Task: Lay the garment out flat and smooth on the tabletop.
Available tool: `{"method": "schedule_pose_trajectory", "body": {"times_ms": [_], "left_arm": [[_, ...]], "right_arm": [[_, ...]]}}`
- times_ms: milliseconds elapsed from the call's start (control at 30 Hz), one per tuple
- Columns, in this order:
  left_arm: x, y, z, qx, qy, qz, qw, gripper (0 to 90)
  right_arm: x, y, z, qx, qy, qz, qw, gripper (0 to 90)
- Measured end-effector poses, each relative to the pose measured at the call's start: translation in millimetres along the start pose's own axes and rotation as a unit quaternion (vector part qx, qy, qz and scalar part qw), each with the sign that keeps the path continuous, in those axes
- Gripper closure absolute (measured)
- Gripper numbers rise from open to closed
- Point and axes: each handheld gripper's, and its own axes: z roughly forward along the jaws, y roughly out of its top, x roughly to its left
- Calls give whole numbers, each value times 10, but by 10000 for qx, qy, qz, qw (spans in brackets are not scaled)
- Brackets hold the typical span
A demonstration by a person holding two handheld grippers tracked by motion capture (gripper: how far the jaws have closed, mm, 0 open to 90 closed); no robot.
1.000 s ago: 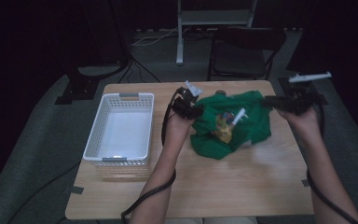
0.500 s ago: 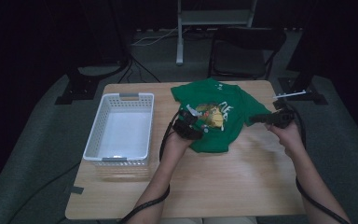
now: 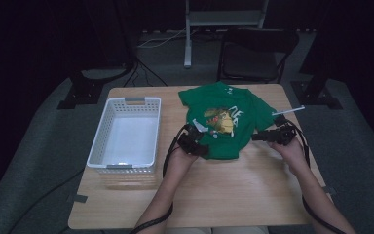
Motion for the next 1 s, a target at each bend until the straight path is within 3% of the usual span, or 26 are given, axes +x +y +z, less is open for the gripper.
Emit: {"method": "schedule_pose_trajectory", "body": {"times_ms": [267,433,600,733,800,833,900,1000], "left_arm": [[-37,-54,87,58,-52,44,10000,420],[-27,-42,134,59,-67,11,10000,420],[-17,-69,145,34,-90,7,10000,439],[-16,-101,160,42,-193,76,9998,580],[-17,-125,170,-2,-219,33,9998,650],[-17,-125,170,-2,-219,33,9998,689],[-24,-126,153,-15,-204,47,9998,742],[-19,-134,116,-50,-254,62,9996,837]], "right_arm": [[51,-7,210,222,-11,97,9997,476],[159,22,367,368,-91,-33,9993,476],[269,37,458,462,-338,-245,9981,520],[323,37,475,489,-601,-428,9961,600],[357,28,480,488,-888,-580,9932,716],[357,28,480,488,-888,-580,9932,716],[353,18,473,495,-1031,-645,9913,840],[309,-10,439,462,-930,-576,9929,874]]}}
